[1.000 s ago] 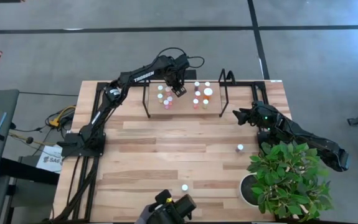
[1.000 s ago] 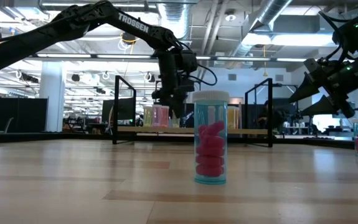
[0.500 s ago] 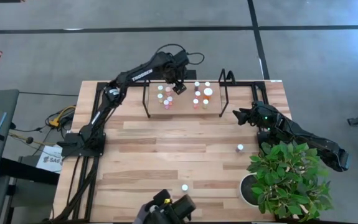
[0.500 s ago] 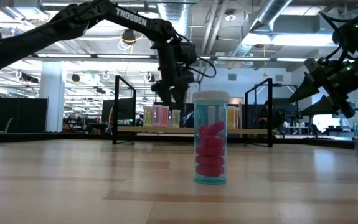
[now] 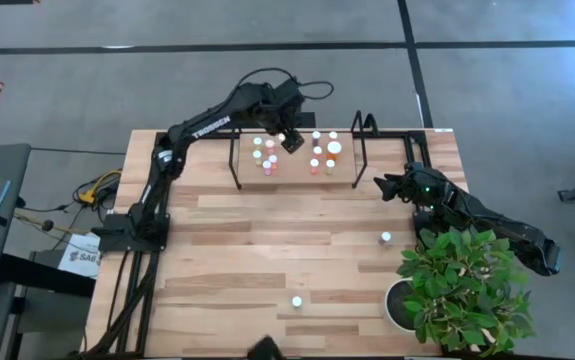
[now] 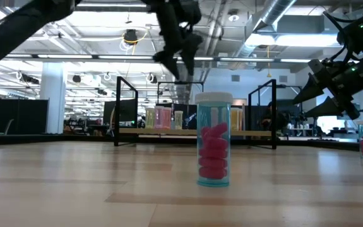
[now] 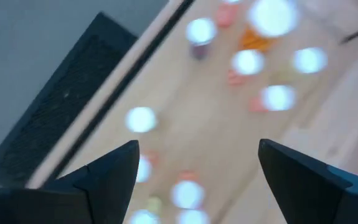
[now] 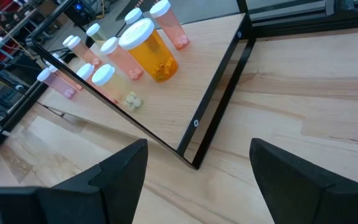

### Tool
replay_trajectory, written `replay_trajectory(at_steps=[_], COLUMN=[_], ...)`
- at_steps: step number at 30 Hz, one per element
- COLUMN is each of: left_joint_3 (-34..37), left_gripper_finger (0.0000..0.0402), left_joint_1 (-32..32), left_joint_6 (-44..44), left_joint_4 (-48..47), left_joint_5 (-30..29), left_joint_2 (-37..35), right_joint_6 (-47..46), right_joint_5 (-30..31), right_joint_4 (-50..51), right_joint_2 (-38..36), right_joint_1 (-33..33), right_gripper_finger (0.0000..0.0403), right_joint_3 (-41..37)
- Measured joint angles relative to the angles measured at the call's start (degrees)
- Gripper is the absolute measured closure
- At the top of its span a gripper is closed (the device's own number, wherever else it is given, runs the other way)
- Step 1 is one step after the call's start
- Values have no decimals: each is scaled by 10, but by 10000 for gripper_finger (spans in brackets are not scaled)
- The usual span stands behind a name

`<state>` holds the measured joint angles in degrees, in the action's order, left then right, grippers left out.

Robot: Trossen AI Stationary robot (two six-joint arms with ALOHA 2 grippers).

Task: Pick and place medicine bottles onto shelf by color
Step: Put the blue pill bottle on the shelf

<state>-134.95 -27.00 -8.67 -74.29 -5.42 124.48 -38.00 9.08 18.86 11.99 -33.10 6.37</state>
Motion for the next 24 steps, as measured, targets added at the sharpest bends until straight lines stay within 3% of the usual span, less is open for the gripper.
replay_trajectory(at_steps=[13,18,24], left_joint_3=[0,8,54], left_gripper_finger=[85,85,85], left_joint_1=[209,321,451], left_joint_6=[-183,-282,-346], left_joint_4=[15,67,128], left_joint_5=[-31,-106,-241], left_joint_2=[-15,-15,-15], right_joint_6=[0,0,0], right_joint_5=[0,0,0], right_joint_4=[0,0,0], right_joint_2=[0,0,0], right_joint_1=[0,0,0], right_gripper_finger=[97,97,97], right_joint_3=[0,0,0])
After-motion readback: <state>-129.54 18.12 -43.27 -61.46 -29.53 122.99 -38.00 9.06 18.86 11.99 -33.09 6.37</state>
